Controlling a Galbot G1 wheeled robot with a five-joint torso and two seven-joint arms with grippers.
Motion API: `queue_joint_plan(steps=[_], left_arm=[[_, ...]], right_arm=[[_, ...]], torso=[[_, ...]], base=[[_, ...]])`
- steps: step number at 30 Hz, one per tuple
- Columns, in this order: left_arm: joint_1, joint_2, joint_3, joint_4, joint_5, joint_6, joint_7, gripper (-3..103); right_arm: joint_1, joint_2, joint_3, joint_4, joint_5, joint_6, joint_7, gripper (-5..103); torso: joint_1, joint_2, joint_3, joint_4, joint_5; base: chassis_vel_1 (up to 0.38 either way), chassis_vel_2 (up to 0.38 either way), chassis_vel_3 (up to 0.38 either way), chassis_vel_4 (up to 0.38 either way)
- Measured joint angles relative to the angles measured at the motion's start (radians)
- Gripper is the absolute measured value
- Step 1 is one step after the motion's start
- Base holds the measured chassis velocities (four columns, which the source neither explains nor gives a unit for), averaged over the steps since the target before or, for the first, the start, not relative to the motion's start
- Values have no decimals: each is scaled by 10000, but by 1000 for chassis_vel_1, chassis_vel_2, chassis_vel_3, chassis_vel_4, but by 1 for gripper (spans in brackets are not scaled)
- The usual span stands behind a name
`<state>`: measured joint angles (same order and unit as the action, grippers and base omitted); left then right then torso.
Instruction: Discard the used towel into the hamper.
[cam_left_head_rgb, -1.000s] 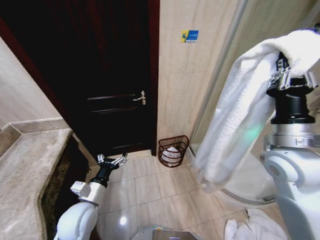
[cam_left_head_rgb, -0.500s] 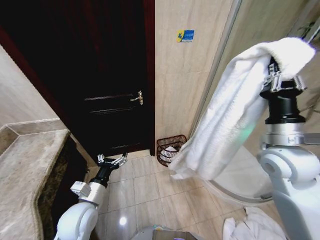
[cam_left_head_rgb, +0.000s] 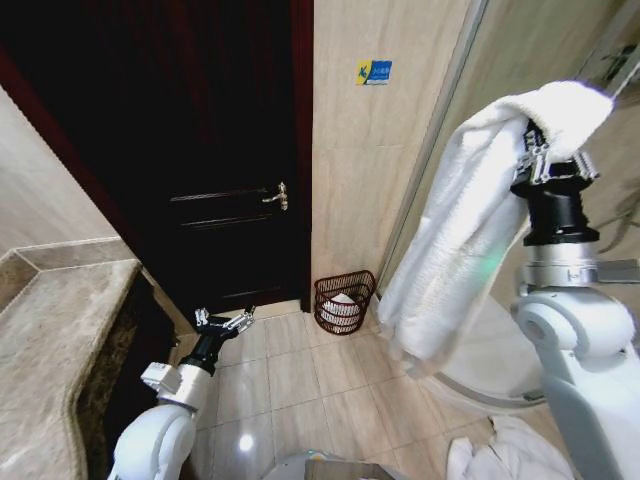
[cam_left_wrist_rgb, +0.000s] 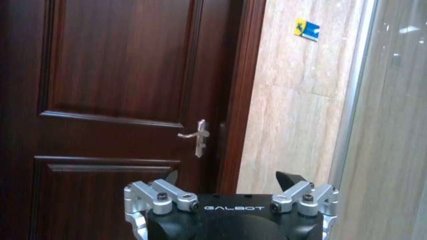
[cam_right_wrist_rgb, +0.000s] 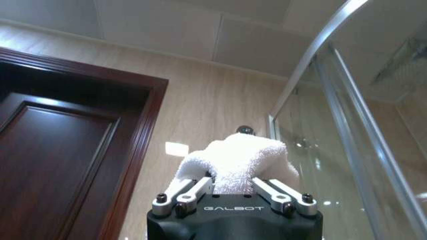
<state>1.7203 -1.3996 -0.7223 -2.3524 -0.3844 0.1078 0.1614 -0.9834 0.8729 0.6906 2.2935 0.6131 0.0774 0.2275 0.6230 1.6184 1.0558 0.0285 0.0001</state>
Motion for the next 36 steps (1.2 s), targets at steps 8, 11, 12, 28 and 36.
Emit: queue_joint_plan(steps=[8, 11, 12, 28, 36], left_arm=[[-1, 0, 0, 0, 0, 0, 0, 99], [-1, 0, 0, 0, 0, 0, 0, 99], [-1, 0, 0, 0, 0, 0, 0, 99], [0, 0, 0, 1, 0, 0, 0, 99], [1, 1, 0, 0, 0, 0, 0, 99]], right_arm=[[142, 2, -136, -76, -9, -10, -9, 12], [275, -37, -208, -221, 6, -6, -22, 12], [365, -69, -246, -346, 21, 28, -50, 12], [3464, -195, -2256, -2519, 71, 419, -302, 12], [3553, 58, -2416, -2747, -144, 339, -372, 12]], torso=[[4, -3, 1, 1, 0], [4, -3, 1, 1, -2], [4, -3, 1, 1, -2], [1, -2, 0, 2, -2], [-1, 0, -1, 0, 0]], base=[[-87, 118, 98, -101], [-71, 81, 74, -79], [-67, 81, 57, -59], [-5, 4, 5, -7], [0, 0, 0, 0]])
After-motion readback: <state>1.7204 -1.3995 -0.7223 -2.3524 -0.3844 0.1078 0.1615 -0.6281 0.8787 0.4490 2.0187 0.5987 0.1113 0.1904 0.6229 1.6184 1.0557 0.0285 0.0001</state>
